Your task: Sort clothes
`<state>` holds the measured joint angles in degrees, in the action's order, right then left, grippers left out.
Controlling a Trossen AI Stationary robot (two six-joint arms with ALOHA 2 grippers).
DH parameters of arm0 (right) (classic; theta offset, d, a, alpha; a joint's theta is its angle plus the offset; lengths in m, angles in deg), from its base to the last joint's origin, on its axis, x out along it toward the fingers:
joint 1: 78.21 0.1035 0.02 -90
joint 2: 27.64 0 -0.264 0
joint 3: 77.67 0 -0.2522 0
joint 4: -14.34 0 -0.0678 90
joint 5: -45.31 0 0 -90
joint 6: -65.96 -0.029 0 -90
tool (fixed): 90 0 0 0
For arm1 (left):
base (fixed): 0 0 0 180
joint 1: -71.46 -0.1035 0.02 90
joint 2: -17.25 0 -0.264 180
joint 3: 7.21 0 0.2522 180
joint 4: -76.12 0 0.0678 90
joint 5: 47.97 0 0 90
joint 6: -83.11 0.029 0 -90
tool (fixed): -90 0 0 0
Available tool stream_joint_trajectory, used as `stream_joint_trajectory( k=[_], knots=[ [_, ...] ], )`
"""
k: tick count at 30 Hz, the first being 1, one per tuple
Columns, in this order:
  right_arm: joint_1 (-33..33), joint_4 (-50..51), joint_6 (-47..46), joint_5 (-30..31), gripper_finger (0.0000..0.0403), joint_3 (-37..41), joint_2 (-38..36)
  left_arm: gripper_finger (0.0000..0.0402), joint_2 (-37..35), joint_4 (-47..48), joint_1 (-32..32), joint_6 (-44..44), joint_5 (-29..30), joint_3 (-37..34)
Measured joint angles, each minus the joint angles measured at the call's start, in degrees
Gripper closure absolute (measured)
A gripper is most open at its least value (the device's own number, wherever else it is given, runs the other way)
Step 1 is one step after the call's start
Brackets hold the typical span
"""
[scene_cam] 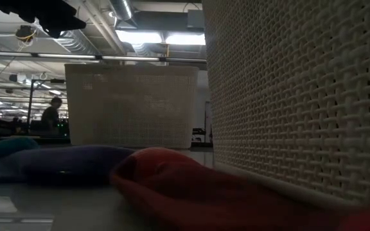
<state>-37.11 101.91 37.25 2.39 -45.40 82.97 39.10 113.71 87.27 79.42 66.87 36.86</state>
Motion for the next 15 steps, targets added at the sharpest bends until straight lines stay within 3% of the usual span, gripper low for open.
stream_joint_trajectory(
  k=[8,15],
  knots=[
    [5.3,16.4,-22.6,3.9,0.0381,0.0,0.0,0.0192,0.0,0.0,0.0,0.0,0.0,0.0],
    [8.7,16.2,-30.8,2.2,0.0381,0.5,0.0,0.0192,0.0,0.0,0.0,0.0,0.0,0.0]
  ],
)
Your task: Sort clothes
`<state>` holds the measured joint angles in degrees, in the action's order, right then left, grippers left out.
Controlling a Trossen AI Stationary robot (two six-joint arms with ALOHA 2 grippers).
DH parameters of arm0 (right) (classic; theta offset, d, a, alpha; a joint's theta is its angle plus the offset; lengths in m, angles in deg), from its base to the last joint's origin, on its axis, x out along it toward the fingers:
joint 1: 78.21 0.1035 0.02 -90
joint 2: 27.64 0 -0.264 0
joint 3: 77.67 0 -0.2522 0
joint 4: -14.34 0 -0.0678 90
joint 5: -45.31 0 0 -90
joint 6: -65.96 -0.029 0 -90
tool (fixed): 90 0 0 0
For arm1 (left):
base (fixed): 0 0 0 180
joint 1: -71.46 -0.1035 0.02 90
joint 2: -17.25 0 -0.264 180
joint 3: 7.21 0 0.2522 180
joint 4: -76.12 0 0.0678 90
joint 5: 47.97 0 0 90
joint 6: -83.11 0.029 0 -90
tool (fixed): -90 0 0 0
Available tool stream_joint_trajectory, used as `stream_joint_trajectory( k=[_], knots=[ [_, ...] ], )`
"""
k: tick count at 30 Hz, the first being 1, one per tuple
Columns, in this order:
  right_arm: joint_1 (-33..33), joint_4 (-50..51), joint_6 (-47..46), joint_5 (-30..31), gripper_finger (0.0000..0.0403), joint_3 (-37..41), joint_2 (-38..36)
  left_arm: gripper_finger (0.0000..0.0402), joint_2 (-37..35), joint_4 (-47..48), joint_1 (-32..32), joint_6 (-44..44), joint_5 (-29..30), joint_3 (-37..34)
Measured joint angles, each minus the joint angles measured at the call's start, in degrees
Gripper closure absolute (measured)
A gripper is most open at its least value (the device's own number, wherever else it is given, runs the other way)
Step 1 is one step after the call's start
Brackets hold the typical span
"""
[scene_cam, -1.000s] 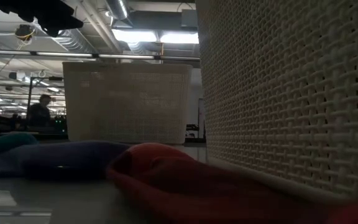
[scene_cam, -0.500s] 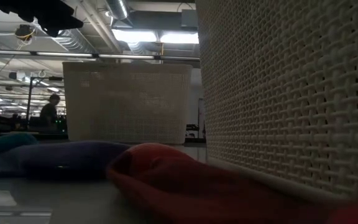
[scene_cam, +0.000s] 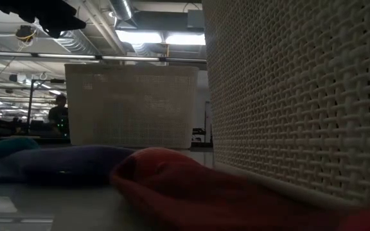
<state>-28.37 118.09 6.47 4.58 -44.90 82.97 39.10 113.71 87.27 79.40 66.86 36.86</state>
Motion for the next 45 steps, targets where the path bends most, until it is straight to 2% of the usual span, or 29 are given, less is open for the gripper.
stream_joint_trajectory(
  k=[4,11,13,18,22,28,32,37,41,45],
  knots=[
    [0.5,0.0,-6.6,-2.6,0.0381,0.1,0.0,0.0192,0.0,0.0,0.0,-0.3,0.0,0.0],
    [-1.0,0.0,-21.4,-19.5,0.0381,0.1,0.1,0.0192,0.0,0.0,0.0,-0.5,0.0,0.0],
    [-1.3,0.0,-25.5,-22.7,0.0381,0.1,0.1,0.0192,0.0,0.0,0.0,-0.6,0.0,0.0],
    [-1.6,0.0,-29.0,-23.2,0.0374,0.1,0.1,0.0192,0.0,0.1,0.0,-0.8,0.0,0.0],
    [-2.0,0.0,-28.8,-21.8,0.0334,0.1,0.1,0.0192,0.0,1.0,0.0,-0.8,-0.1,0.0],
    [-3.6,0.0,-28.6,-23.5,0.0244,0.1,0.1,0.0192,0.0,1.1,0.0,-0.8,-0.1,0.0],
    [-5.2,-0.3,-24.0,-20.5,0.0206,0.1,0.2,0.0192,0.0,0.8,0.0,-0.8,-0.2,0.0],
    [-9.6,-3.6,-11.5,-17.8,0.019,0.1,1.3,0.0192,0.0,0.8,0.0,-0.9,-0.2,0.0],
    [-15.0,-8.3,-0.2,-18.4,0.0189,0.1,3.3,0.0192,0.0,0.8,0.0,-0.9,-0.2,0.0],
    [-20.7,-13.0,10.7,-21.9,0.0189,0.1,6.2,0.0192,0.0,1.0,0.0,-0.8,-0.2,0.0]
  ],
)
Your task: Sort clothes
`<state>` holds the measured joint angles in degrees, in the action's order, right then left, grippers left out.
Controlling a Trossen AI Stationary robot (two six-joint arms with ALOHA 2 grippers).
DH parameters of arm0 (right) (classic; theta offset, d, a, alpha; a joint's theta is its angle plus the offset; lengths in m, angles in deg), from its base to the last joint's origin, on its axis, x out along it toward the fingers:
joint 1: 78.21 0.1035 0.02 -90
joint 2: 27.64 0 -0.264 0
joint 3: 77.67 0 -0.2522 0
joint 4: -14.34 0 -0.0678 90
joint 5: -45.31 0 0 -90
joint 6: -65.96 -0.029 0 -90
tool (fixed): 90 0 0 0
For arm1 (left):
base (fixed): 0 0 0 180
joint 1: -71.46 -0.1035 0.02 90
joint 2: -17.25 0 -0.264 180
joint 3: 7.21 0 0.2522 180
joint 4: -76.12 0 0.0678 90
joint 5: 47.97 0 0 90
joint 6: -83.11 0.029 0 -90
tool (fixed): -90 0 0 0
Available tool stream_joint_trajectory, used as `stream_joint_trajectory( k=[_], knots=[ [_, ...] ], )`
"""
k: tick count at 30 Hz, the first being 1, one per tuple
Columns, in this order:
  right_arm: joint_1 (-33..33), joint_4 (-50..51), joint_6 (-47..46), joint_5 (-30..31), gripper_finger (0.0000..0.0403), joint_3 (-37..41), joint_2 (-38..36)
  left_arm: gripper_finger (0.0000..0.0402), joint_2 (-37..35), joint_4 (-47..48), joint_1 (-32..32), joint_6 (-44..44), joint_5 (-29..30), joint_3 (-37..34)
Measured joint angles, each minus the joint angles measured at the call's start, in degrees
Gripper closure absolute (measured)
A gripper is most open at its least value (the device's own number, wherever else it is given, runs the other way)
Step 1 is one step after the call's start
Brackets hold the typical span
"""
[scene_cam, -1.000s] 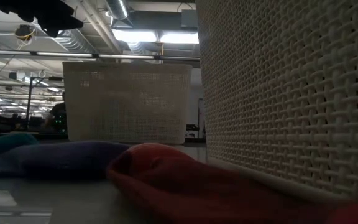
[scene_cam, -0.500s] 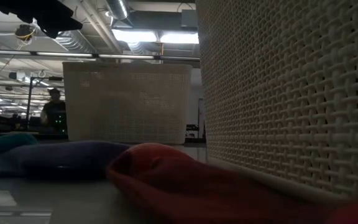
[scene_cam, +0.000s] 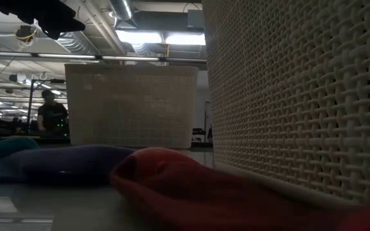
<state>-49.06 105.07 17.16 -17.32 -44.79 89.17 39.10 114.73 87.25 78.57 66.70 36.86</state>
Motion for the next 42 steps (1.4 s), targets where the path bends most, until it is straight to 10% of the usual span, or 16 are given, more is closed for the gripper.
stream_joint_trajectory(
  k=[21,42],
  knots=[
    [-17.6,-17.9,28.5,-17.1,0.0189,0.0,12.9,0.0192,0.0,0.0,0.0,0.0,0.0,0.0],
    [-16.6,-23.9,34.3,-37.1,0.0189,0.0,25.6,0.0192,0.0,0.3,0.0,0.0,0.0,0.0]
  ],
)
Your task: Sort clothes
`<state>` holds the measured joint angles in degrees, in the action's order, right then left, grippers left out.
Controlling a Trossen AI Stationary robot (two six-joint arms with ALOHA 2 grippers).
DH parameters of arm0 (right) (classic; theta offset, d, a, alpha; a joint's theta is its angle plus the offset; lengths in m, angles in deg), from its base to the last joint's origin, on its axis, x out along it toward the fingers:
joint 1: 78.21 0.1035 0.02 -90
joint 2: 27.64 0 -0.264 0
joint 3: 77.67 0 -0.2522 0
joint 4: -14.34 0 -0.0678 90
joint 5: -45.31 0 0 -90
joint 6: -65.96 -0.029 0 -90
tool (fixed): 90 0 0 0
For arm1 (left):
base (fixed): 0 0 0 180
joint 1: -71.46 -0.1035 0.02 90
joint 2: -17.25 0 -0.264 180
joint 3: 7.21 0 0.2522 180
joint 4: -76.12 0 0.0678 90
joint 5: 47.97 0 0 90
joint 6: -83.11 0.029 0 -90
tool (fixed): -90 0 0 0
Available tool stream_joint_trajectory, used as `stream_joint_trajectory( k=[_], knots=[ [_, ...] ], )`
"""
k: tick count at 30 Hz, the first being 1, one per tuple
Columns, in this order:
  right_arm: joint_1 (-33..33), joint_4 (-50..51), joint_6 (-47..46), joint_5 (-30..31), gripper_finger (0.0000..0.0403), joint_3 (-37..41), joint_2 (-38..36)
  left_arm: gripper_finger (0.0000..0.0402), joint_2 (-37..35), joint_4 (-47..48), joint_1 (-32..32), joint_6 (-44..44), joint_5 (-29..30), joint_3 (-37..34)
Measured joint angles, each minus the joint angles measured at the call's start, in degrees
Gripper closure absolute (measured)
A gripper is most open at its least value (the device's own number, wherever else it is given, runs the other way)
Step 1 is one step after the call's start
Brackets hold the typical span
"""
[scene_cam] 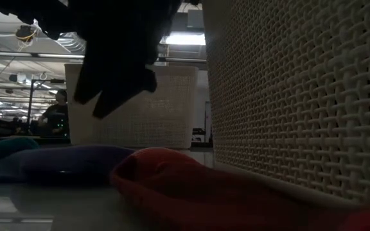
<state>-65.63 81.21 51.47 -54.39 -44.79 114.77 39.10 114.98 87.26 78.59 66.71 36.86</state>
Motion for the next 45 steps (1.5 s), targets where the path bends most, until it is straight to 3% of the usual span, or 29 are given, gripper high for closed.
stream_joint_trajectory(
  k=[17,27,33,38,41,45],
  knots=[
    [1.6,-6.6,-0.6,2.8,0.0192,-0.2,6.8,0.0192,0.0,0.0,0.0,0.0,0.0,0.0],
    [1.6,-6.7,1.4,2.7,0.029,-0.2,7.5,0.0192,0.0,0.0,0.0,0.0,0.0,0.0],
    [1.6,-6.5,0.7,1.2,0.0323,-0.8,7.7,0.0192,0.0,0.0,0.0,0.0,0.0,0.0],
    [1.6,-6.4,-0.2,0.9,0.0309,-1.4,7.5,0.0192,0.0,0.0,0.0,0.0,0.0,0.0],
    [1.8,-5.5,-0.2,3.9,0.0279,-1.4,7.1,0.0192,0.0,0.0,0.0,0.0,0.0,0.0],
    [1.8,-5.0,0.0,3.2,0.0232,-1.5,7.4,0.0192,0.0,0.0,0.0,0.0,0.0,0.0]
  ],
)
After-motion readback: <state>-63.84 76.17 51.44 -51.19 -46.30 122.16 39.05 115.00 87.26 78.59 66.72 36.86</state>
